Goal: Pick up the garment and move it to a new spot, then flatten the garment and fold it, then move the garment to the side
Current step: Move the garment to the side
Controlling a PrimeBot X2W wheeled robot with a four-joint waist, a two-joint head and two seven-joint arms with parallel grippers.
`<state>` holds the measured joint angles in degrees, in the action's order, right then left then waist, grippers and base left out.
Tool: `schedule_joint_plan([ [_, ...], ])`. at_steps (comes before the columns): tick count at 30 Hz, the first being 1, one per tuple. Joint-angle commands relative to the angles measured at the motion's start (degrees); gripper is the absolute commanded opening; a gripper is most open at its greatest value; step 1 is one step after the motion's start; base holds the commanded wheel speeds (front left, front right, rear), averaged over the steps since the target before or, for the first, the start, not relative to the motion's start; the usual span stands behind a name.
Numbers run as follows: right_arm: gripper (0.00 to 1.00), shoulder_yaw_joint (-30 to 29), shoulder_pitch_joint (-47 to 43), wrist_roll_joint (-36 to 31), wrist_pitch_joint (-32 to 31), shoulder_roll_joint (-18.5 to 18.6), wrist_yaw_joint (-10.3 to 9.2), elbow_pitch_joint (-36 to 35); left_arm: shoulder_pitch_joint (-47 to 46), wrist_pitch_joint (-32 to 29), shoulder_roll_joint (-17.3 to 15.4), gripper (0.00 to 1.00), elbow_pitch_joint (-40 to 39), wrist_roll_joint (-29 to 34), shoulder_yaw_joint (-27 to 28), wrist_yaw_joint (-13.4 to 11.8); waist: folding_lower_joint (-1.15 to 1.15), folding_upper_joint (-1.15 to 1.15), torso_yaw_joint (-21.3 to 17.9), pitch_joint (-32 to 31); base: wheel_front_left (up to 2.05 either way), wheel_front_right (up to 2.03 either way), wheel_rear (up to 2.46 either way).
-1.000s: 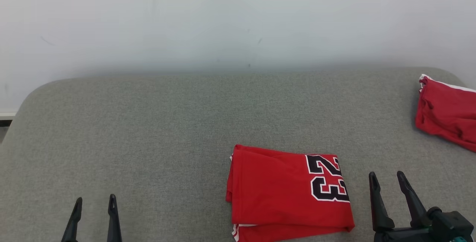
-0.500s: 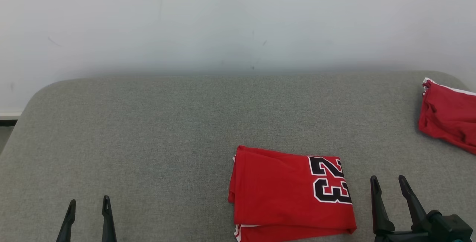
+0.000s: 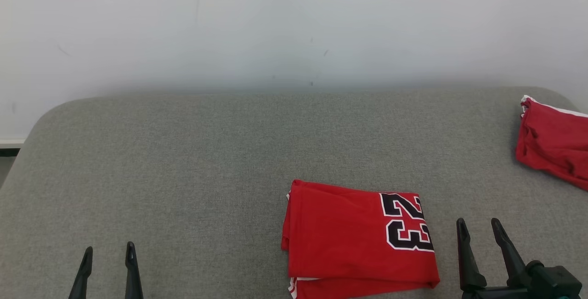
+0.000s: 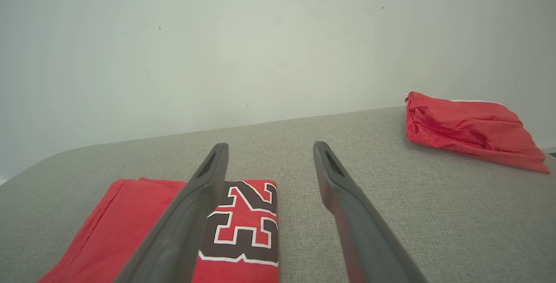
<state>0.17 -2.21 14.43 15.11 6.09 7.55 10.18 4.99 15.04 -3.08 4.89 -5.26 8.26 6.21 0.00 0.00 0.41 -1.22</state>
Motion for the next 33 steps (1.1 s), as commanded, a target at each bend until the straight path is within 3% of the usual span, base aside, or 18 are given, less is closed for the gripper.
schedule_joint_plan([
  [1,1.0,-0.1,0.0,-0.1,0.0,-0.2,-0.14,0.1,0.6,0.2,0.1,1.0,-0.1,0.4,0.1,0.1,0.0,0.0,0.0,0.0,0.0,0.0,0.0],
  [11,1.0,0.8,2.5,-1.0,0.0,0.9,-0.14,1.0,0.3,0.2,0.1,1.0,0.0,0.4,0.2,0.2,0.0,0.0,-0.2,0.3,0.0,0.0,0.0],
  [17,1.0,1.8,8.2,-1.4,-1.6,2.6,-0.14,5.4,-0.5,0.2,0.1,1.0,0.3,0.3,-0.3,0.2,0.0,0.0,0.4,0.8,0.0,0.0,0.0],
  [33,1.0,3.4,17.6,0.6,-13.6,3.4,-0.14,20.9,-2.5,0.2,0.2,1.0,0.8,-0.2,-1.3,0.2,0.0,0.0,3.0,4.3,0.0,0.0,0.0],
])
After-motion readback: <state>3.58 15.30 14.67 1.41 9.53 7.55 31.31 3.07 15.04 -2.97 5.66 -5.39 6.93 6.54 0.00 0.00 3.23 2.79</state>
